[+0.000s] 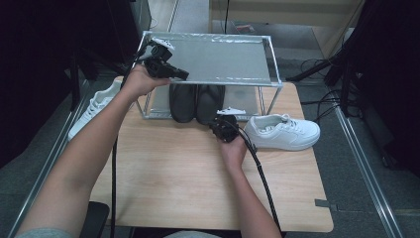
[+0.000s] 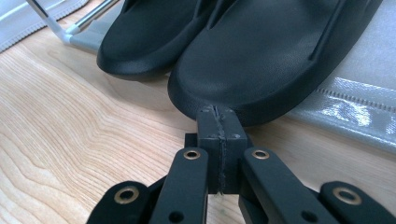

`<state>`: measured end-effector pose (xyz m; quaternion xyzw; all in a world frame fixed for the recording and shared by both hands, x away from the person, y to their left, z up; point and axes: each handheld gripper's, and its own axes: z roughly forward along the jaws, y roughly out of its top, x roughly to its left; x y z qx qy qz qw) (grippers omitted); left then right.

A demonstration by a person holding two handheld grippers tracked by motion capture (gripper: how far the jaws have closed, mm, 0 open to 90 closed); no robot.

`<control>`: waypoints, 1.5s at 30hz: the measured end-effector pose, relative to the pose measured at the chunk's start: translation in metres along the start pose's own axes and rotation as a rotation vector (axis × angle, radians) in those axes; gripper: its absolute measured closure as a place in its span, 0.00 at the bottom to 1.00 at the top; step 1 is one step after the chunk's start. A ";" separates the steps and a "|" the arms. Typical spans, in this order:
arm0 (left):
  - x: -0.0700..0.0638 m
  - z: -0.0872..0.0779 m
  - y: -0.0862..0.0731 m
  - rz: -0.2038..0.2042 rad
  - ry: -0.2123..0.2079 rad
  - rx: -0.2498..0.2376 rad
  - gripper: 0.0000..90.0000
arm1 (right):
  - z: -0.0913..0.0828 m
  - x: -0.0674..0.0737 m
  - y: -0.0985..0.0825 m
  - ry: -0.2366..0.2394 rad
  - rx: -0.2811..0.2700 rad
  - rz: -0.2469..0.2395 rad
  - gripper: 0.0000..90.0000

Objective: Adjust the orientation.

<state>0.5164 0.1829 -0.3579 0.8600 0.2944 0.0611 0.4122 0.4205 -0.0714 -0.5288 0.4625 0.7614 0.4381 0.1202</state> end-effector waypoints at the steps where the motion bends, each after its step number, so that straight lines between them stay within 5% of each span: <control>1: 0.000 0.000 0.000 0.001 0.001 -0.001 1.00 | 0.000 0.000 0.000 0.002 0.000 0.005 1.00; 9: -0.002 -0.001 -0.002 -0.007 0.007 -0.023 0.98 | -0.016 0.002 -0.003 0.071 0.026 0.009 1.00; 11: -0.001 -0.002 -0.001 -0.037 -0.020 -0.037 0.89 | -0.023 0.006 -0.003 0.090 0.029 -0.015 0.99; 16: -0.003 -0.009 0.001 -0.033 -0.037 -0.037 0.75 | -0.046 0.010 0.000 0.133 0.025 -0.063 0.89; 18: -0.008 -0.016 0.003 -0.031 -0.059 -0.047 0.68 | -0.054 0.006 -0.001 0.184 0.036 -0.038 0.82; 22: -0.027 -0.024 0.003 0.032 -0.053 -0.011 0.60 | -0.071 0.002 -0.002 0.201 0.050 -0.060 0.72; 28: -0.056 -0.031 -0.006 0.073 -0.073 0.001 0.51 | -0.096 -0.004 -0.002 0.243 0.037 -0.048 0.64; 34: -0.076 -0.032 -0.029 0.080 -0.115 0.016 0.48 | -0.126 -0.008 -0.015 0.200 0.032 -0.058 0.56; 38: -0.083 -0.031 -0.045 0.058 -0.089 0.018 0.47 | -0.142 -0.013 -0.022 0.190 0.011 -0.084 0.54; 40: -0.090 -0.030 -0.052 0.046 -0.037 0.011 0.47 | -0.147 -0.014 -0.026 0.190 0.000 -0.102 0.53; 42: -0.096 -0.029 -0.059 0.047 -0.045 0.000 0.47 | -0.154 -0.017 -0.034 0.192 -0.023 -0.130 0.53; 45: -0.102 -0.025 -0.068 0.047 -0.064 0.005 0.47 | -0.161 -0.023 -0.041 0.203 -0.026 -0.107 0.53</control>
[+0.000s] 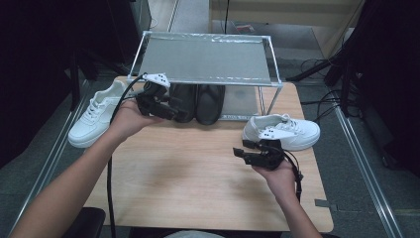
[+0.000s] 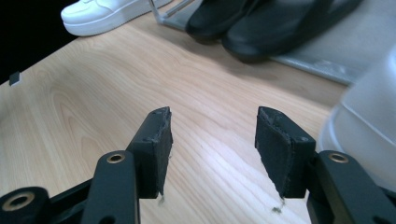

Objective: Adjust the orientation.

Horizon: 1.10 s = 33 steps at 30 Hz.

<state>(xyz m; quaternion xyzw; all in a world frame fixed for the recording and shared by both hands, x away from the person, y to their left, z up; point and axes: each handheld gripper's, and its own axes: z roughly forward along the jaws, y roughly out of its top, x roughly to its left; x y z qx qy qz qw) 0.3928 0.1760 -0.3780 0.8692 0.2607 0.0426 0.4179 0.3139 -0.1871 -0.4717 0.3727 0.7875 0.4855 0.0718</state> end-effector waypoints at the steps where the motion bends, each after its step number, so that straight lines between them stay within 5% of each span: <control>1: -0.002 0.002 -0.003 0.004 0.004 0.003 0.47 | -0.004 -0.002 -0.002 -0.008 0.002 -0.006 0.53; 5: -0.004 0.006 -0.021 -0.012 -0.029 -0.023 0.42 | -0.016 -0.008 -0.006 -0.017 -0.017 0.004 0.53; 14: -0.008 0.015 -0.064 -0.032 -0.042 0.005 0.41 | -0.025 -0.010 -0.008 -0.061 -0.023 -0.035 0.52; 33: 0.023 -0.031 -0.120 -0.135 0.080 -0.009 0.42 | -0.014 -0.004 -0.004 -0.054 0.008 -0.058 0.50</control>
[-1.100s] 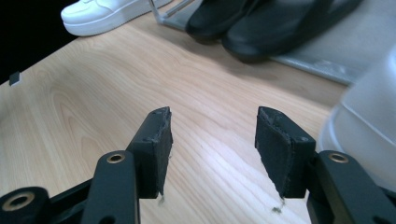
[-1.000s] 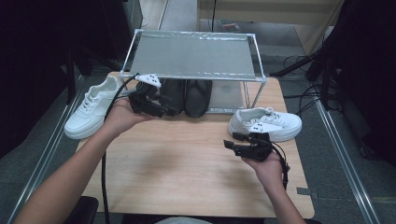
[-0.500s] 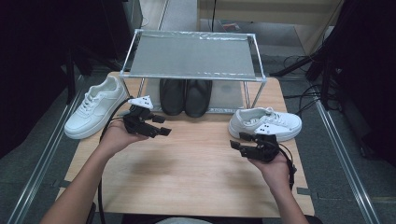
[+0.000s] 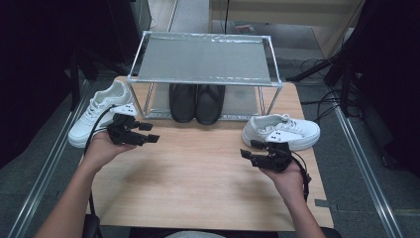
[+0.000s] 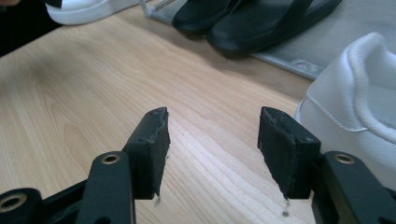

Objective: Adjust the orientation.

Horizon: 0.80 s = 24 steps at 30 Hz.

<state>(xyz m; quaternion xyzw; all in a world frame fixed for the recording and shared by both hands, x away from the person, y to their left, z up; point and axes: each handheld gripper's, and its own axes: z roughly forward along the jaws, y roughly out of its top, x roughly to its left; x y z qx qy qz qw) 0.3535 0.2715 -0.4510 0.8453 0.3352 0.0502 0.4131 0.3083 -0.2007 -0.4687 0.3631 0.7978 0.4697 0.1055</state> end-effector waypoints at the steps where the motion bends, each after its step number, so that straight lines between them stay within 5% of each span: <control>1: 0.002 -0.003 -0.002 -0.010 -0.002 -0.002 0.42 | 0.001 0.001 0.000 -0.001 0.005 -0.005 0.50; 18: 0.056 -0.051 -0.031 -0.132 0.104 -0.019 0.47 | -0.004 -0.001 -0.002 -0.022 -0.004 -0.002 0.49; 24: 0.084 -0.065 -0.036 -0.177 0.149 -0.043 0.49 | -0.012 0.005 -0.004 -0.059 -0.009 -0.055 0.49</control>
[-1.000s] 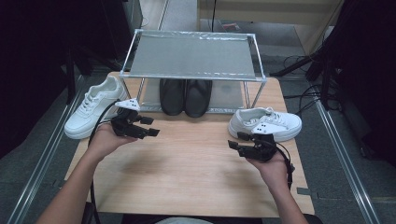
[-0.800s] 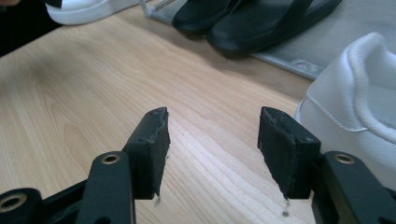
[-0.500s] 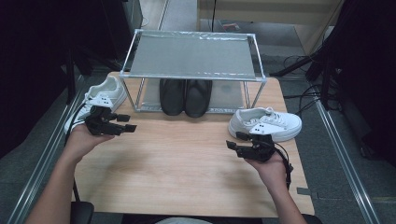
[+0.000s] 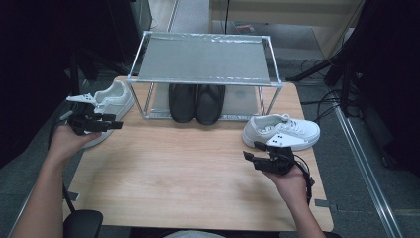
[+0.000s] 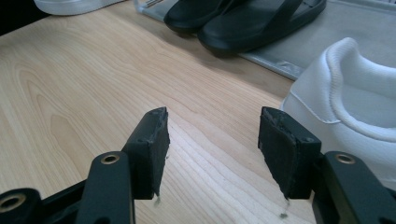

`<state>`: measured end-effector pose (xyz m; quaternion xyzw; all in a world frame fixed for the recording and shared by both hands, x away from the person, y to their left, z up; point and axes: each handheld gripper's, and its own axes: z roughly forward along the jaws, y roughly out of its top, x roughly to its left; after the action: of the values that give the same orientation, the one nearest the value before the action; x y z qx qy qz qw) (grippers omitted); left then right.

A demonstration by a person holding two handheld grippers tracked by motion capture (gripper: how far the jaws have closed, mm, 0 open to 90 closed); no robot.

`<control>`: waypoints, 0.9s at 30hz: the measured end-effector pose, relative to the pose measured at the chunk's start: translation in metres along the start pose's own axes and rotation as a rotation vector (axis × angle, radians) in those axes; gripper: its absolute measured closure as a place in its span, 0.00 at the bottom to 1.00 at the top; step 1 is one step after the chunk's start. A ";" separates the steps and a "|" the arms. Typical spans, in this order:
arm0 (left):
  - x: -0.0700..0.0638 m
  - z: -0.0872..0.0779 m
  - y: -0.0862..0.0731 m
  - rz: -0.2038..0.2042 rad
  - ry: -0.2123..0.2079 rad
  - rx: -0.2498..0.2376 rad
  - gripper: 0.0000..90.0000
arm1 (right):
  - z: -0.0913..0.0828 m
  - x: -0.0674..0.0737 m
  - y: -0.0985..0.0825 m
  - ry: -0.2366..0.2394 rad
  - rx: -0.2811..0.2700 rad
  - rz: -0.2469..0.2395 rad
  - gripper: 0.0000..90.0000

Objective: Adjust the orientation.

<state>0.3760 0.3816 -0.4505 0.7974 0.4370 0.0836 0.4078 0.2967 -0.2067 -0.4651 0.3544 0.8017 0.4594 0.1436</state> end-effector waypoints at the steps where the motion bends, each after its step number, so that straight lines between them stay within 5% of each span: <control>1: 0.004 -0.001 0.000 -0.006 0.006 -0.003 0.49 | -0.001 0.000 0.000 -0.005 0.002 0.001 0.49; 7: 0.027 -0.008 0.010 -0.022 0.028 -0.031 0.52 | -0.001 0.004 -0.002 -0.020 0.018 0.003 0.49; 18: 0.066 -0.004 0.041 -0.036 0.089 -0.007 0.54 | -0.003 0.005 -0.012 -0.075 0.069 -0.030 0.49; 23: 0.082 0.004 0.039 -0.079 0.107 -0.003 0.54 | -0.009 0.005 -0.014 -0.085 0.061 -0.031 0.49; 27: 0.092 0.016 0.028 -0.106 0.086 0.048 0.55 | -0.009 0.003 -0.015 -0.094 0.065 -0.031 0.49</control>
<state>0.4573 0.4353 -0.4608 0.7782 0.4976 0.0856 0.3734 0.2829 -0.2153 -0.4727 0.3678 0.8140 0.4135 0.1767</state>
